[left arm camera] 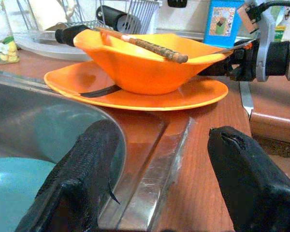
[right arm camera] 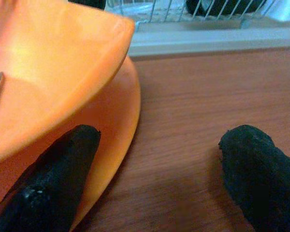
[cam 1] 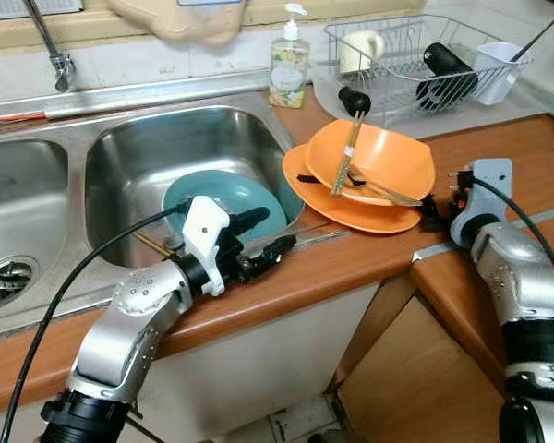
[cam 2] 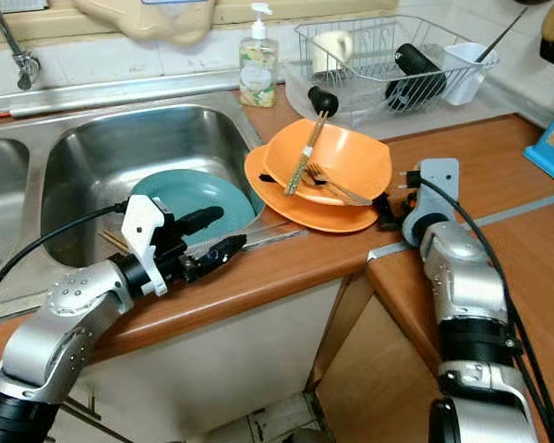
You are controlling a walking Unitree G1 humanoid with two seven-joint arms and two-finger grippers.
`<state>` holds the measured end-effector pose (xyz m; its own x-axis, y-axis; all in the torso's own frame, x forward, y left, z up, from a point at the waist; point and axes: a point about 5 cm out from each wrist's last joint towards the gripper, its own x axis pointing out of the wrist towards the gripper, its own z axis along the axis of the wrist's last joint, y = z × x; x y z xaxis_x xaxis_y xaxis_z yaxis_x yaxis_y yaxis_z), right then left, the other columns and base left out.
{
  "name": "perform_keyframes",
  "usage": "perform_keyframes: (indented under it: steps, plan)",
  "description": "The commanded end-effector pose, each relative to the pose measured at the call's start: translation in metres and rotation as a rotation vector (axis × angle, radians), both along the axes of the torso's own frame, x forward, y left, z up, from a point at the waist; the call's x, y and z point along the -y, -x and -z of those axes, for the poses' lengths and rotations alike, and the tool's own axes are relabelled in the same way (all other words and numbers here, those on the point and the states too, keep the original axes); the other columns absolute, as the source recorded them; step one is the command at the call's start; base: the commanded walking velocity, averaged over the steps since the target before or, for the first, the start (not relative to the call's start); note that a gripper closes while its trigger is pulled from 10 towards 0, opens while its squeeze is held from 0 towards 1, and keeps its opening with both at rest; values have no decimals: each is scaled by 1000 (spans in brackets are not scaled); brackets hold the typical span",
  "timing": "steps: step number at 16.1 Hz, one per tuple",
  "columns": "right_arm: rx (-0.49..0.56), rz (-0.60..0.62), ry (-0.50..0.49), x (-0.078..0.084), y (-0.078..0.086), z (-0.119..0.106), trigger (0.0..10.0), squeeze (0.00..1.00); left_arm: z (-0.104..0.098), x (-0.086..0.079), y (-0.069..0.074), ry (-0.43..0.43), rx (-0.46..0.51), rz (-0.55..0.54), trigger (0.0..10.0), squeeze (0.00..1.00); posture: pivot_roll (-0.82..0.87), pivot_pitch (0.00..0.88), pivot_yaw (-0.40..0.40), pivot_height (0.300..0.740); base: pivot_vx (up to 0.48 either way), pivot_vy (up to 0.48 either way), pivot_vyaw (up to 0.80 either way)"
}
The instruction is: Kitchen organization
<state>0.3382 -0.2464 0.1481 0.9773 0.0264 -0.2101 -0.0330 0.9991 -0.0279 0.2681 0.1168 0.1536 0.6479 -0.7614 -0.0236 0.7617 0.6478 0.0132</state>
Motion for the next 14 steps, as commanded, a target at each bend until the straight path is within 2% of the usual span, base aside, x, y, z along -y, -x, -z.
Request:
perform_keyframes:
  steps: [1, 4, 8, 10, 11, 14]
  plan:
    - [2, 20, 1, 5, 3, -2, 10000, 0, -6, 4, 1, -10, 34, 37, 10000, 0, -131, 0, 0, 740, 0, 0, 0]
    - [22, 46, 2, 14, 8, -7, 10000, 0, -5, 7, 1, -15, 28, 39, 10000, 0, -134, 0, -3, 740, 0, 0, 0]
    - [90, 137, -23, 32, 15, -21, 10000, 0, -3, 14, -2, -24, 25, 35, 10000, 0, -140, 0, -2, 740, 0, 0, 0]
    - [69, 103, -5, 26, 16, -19, 10000, 0, -3, 15, -4, -29, 30, 32, 10000, 0, -142, 0, 1, 740, 0, 0, 0]
    - [52, 72, 22, 17, 15, -16, 10000, 0, -4, 16, -5, -30, 36, 29, 10000, 0, -142, 0, 3, 740, 0, 0, 0]
    - [47, 18, 22, -2, 11, -15, 10000, 0, -4, 16, -7, -35, 40, 23, 10000, 0, -141, 0, 3, 740, 0, 0, 0]
